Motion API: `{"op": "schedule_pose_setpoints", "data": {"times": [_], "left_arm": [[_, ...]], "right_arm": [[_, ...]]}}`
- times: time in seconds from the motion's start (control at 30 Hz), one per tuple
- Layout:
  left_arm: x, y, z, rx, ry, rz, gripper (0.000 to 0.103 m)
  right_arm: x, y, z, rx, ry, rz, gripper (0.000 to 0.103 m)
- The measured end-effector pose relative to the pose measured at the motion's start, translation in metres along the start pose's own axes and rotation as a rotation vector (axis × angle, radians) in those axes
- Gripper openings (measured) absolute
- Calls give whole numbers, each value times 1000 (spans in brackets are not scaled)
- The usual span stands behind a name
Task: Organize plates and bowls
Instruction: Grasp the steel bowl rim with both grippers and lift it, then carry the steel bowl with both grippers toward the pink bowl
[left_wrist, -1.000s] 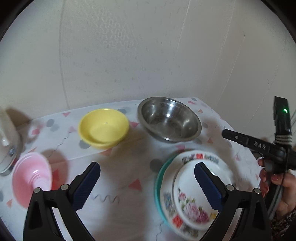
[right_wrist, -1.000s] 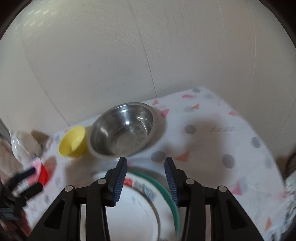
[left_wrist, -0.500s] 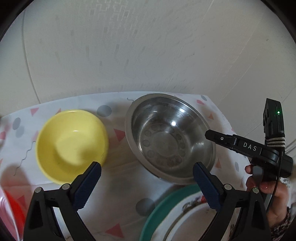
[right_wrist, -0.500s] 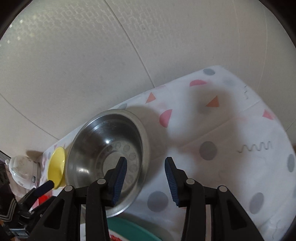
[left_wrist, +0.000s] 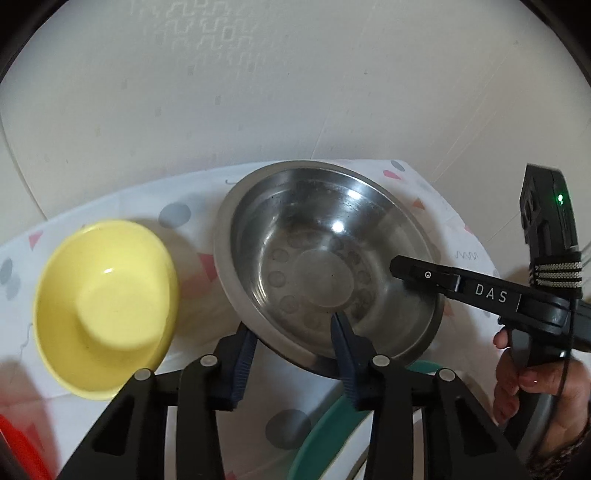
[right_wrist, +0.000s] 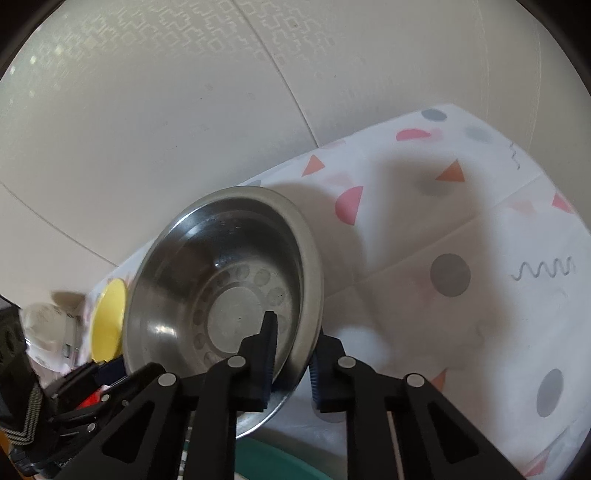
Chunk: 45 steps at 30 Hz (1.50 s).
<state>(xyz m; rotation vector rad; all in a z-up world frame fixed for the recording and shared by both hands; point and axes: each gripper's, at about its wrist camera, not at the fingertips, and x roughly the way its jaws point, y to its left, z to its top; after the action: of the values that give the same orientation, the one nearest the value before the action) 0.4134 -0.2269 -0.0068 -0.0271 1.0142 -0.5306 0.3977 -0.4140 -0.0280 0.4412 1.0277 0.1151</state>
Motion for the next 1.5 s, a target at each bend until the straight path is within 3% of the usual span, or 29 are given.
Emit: {"op": "schedule_pose_setpoints", "data": {"times": [0.43, 0.73, 1.03, 1.5], "left_arm": [[-26, 15, -19, -48, -56, -86, 41], [-69, 20, -40, -50, -155, -125, 40], [-122, 24, -70, -44, -261, -123, 40], [-177, 39, -138, -51, -346, -91, 40]], "right_arm": [[-33, 25, -23, -51, -68, -24, 16], [-61, 48, -41, -87, -134, -2, 17], [-99, 83, -63, -156, -223, 23, 18], [-118, 121, -129, -190, -221, 115, 19]]}}
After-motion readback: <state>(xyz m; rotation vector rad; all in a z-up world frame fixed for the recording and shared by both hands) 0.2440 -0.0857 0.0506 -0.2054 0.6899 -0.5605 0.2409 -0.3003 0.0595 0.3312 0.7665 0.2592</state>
